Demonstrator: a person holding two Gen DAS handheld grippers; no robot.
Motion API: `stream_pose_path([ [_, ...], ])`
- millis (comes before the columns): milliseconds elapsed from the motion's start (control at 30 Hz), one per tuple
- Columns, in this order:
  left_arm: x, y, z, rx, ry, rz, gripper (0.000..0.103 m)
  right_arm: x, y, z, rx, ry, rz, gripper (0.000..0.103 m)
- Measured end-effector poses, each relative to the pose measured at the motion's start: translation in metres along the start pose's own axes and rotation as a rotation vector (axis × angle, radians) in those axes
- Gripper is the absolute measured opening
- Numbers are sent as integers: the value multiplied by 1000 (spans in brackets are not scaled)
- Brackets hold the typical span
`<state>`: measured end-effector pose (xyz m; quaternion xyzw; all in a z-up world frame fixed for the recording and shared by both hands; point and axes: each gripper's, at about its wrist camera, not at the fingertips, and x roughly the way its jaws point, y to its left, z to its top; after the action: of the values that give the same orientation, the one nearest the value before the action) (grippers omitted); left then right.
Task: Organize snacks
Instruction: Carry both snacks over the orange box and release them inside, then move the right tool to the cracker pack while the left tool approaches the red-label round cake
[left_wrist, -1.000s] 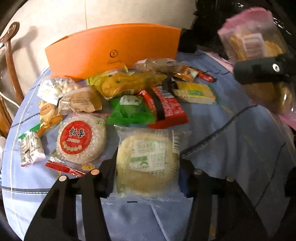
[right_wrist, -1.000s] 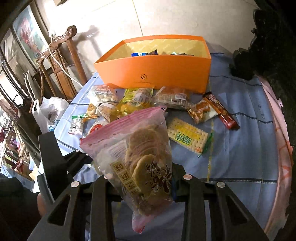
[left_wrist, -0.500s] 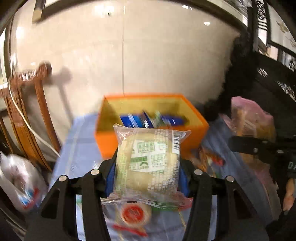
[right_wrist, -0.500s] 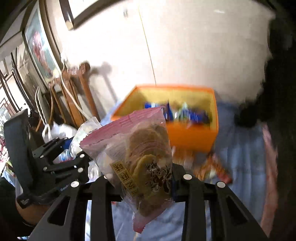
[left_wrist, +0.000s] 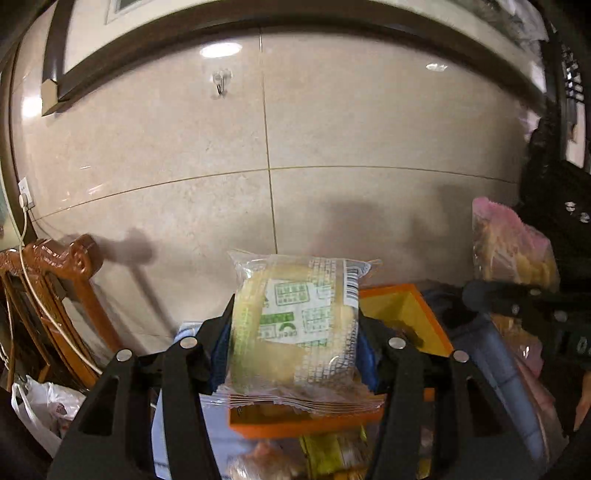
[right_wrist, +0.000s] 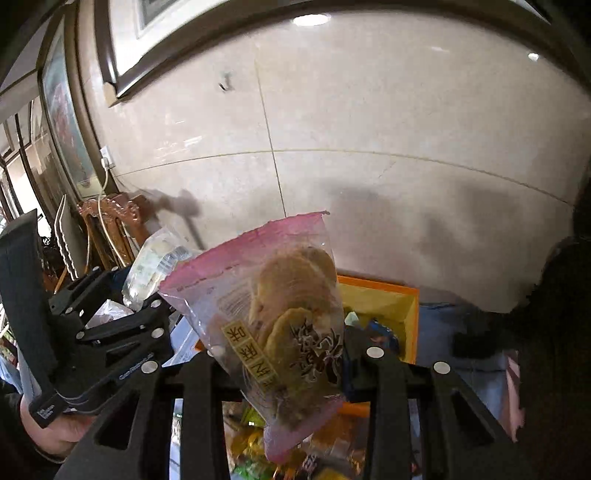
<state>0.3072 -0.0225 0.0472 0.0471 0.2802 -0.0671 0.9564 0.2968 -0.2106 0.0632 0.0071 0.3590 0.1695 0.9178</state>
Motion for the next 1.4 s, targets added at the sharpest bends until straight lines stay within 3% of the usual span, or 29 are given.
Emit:
stream_pose_path([
  [33,10,0,2,-4,3,-6,79,10,-2,2,-6,13,-6,39],
  [67,20,2,4,-1,10,5,95,25,-6,4,-15,35,-35,48],
  [100,29,5,5,2,-5,34,99,35,-9,3,-19,50,-55,52],
  [333,54,7,-11,26,23,54,99,60,-24,-10,3,89,-73,52],
  [567,36,17,-37,0,43,26,99,42,-19,-34,9,101,-59,52],
  [667,12,11,-65,1,54,-5,99,29,-13,-67,18,116,-47,54],
  [800,-24,0,-149,51,97,-56,99,21,-7,-150,39,177,-55,67],
  [900,-35,-7,-219,58,179,-97,99,29,-5,-222,2,260,-108,69],
  [1000,-33,-7,-280,44,274,-119,99,46,-12,-272,-25,363,-141,69],
  [1100,-29,-3,-301,18,299,-132,99,56,-20,-290,-61,392,-151,70],
  [1200,-14,0,-302,-10,310,-137,99,65,-29,-294,-90,402,-146,74],
  [1400,30,-21,-313,46,369,-133,99,98,-36,-292,-154,434,-151,99],
])
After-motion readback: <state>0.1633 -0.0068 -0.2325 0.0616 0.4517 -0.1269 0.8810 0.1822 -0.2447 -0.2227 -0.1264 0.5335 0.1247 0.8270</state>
